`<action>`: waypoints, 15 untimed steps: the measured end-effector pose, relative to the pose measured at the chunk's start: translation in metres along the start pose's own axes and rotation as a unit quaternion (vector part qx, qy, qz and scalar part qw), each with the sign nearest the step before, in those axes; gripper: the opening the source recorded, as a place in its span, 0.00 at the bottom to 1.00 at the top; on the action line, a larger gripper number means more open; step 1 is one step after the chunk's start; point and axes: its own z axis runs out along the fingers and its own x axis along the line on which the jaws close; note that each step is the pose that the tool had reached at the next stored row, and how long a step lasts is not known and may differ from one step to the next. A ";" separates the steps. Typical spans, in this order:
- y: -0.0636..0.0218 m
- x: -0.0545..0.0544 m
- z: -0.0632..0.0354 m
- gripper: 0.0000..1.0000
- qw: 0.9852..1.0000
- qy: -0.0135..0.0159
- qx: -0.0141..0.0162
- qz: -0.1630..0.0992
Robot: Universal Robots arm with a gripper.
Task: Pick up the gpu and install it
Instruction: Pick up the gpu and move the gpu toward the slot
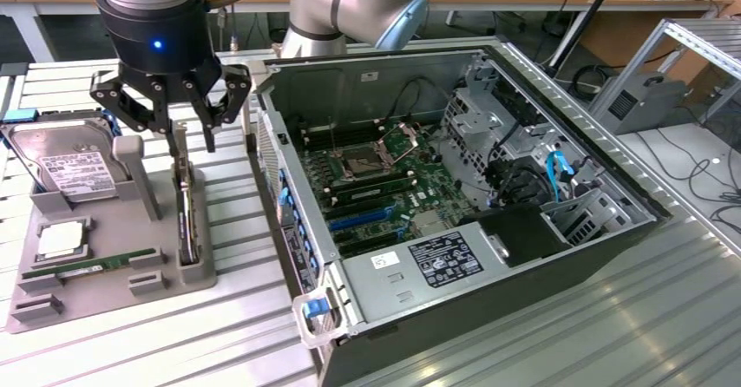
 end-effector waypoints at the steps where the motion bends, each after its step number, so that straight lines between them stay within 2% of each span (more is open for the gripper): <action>1: 0.0000 0.000 0.0002 0.42 1.000 0.000 0.000 0.000; 15: -0.0002 0.000 0.0049 0.42 1.000 0.000 0.000 0.000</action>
